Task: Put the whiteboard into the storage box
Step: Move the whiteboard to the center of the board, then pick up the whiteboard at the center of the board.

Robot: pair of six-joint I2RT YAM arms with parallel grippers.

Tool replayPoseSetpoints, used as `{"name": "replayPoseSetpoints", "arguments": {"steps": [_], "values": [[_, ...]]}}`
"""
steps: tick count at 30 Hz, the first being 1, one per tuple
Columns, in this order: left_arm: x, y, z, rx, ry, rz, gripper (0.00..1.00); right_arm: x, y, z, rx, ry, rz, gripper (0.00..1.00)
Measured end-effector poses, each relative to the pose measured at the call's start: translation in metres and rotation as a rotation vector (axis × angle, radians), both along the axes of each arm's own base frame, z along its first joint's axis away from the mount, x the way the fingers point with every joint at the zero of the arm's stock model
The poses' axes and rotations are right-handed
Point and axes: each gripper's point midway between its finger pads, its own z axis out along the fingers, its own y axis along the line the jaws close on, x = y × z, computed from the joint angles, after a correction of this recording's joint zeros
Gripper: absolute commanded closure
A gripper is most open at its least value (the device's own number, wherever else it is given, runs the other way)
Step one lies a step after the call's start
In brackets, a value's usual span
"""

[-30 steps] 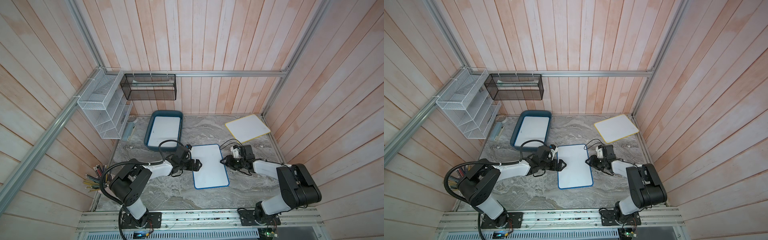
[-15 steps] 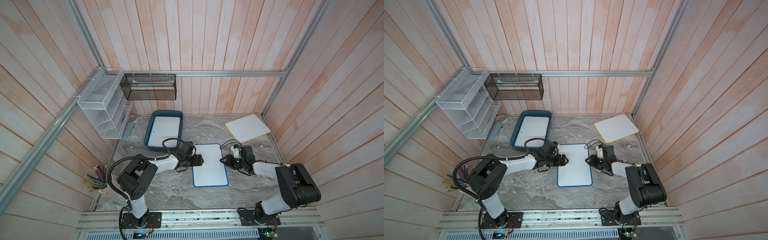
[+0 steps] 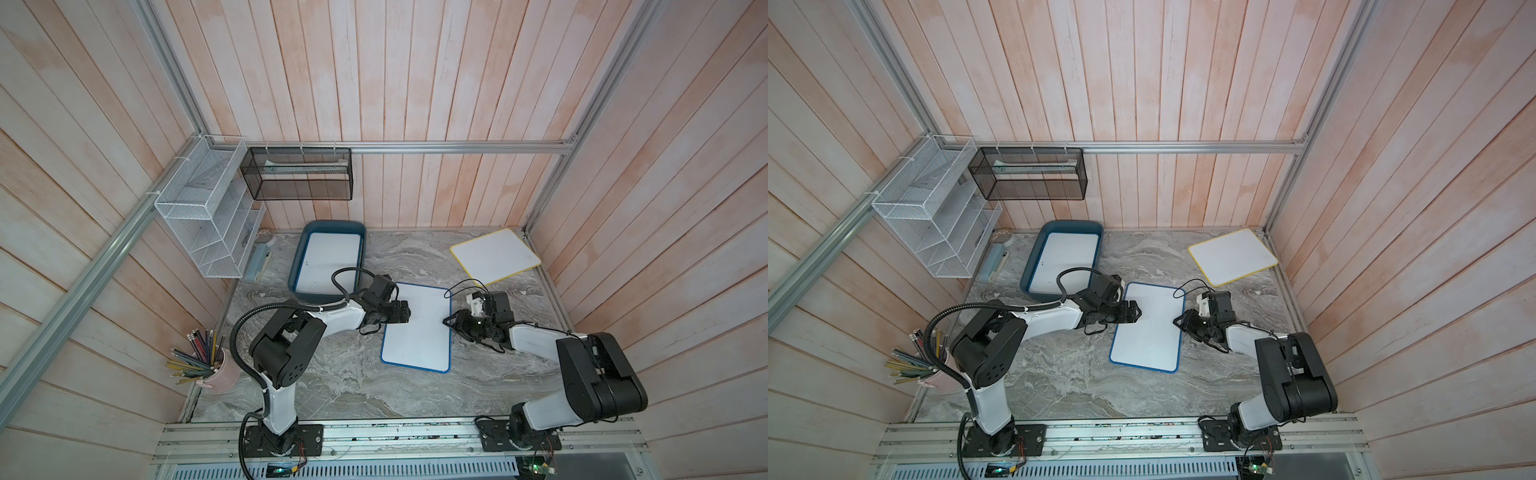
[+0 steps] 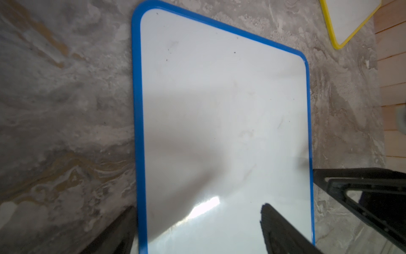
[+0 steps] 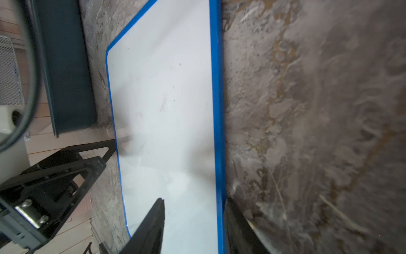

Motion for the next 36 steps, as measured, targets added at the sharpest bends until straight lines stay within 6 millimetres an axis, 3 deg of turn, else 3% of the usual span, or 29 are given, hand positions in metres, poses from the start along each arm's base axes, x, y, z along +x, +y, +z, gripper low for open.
{"name": "replayPoseSetpoints", "arguments": {"steps": [18, 36], "values": [[0.002, 0.001, 0.001, -0.015, 0.005, -0.002, 0.11, 0.027, -0.001, 0.038, 0.155, -0.130, -0.067, 0.55], [0.017, 0.005, 0.002, -0.063, -0.023, -0.016, 0.11, 0.033, 0.001, 0.034, 0.215, -0.122, -0.102, 0.55]]}}
